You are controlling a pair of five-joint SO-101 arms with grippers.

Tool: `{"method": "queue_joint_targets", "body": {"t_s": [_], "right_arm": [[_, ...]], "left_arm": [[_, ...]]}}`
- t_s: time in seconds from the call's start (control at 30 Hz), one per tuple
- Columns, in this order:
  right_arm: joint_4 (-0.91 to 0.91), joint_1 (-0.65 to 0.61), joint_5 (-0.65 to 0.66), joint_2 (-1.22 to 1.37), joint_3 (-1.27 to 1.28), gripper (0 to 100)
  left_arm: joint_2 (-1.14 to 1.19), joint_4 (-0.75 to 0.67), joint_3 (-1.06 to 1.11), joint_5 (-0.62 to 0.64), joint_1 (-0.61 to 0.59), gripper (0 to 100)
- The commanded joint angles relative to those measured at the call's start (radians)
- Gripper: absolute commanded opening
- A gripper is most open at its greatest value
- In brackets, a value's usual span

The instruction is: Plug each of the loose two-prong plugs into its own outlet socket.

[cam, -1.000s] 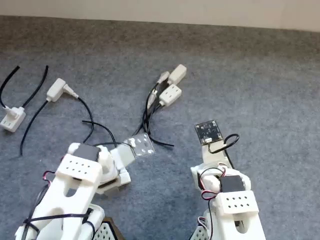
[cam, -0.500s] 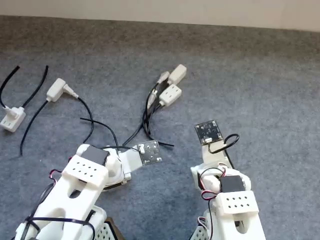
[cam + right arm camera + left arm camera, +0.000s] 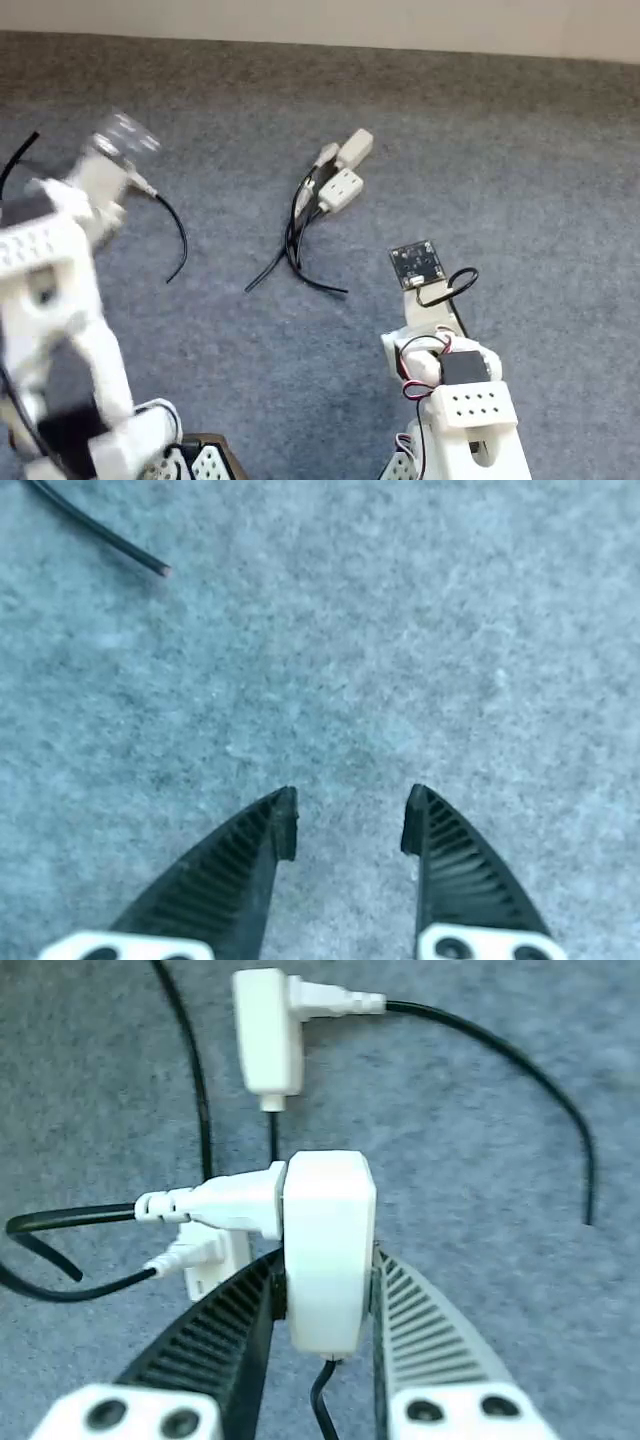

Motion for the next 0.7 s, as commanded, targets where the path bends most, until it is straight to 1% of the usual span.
{"method": "queue_joint_targets", "body": {"t_s": [0.0, 0.1, 0.23, 0.33, 0.5, 0.6, 0.67], "right_arm": [[-0.019, 0.007, 0.005, -0.016, -0.005, 17.2], [-0.019, 0.007, 0.005, -0.016, -0.005, 17.2], [-0.019, 0.005, 0.005, -0.016, -0.005, 17.2], [-0.019, 0.005, 0.005, -0.016, -0.005, 17.2], [-0.019, 0.005, 0.005, -0.016, -0.005, 17.2], [-0.019, 0.005, 0.005, -0.016, -0.005, 17.2], [-0.019, 0.005, 0.005, -0.016, -0.005, 17.2]], "left_arm": [[0.266, 0.071, -0.338, -0.006, -0.027, 0], [0.458, 0.129, -0.547, -0.002, -0.025, 0], [0.679, 0.160, -0.786, 0.064, -0.019, 1], [0.805, 0.264, -0.918, 0.069, 0.008, 6], [0.868, 0.434, -1.119, 0.072, 0.050, 16], [0.868, 0.545, -1.219, 0.072, 0.091, 20], [0.868, 0.585, -1.262, 0.080, 0.122, 22]]}}
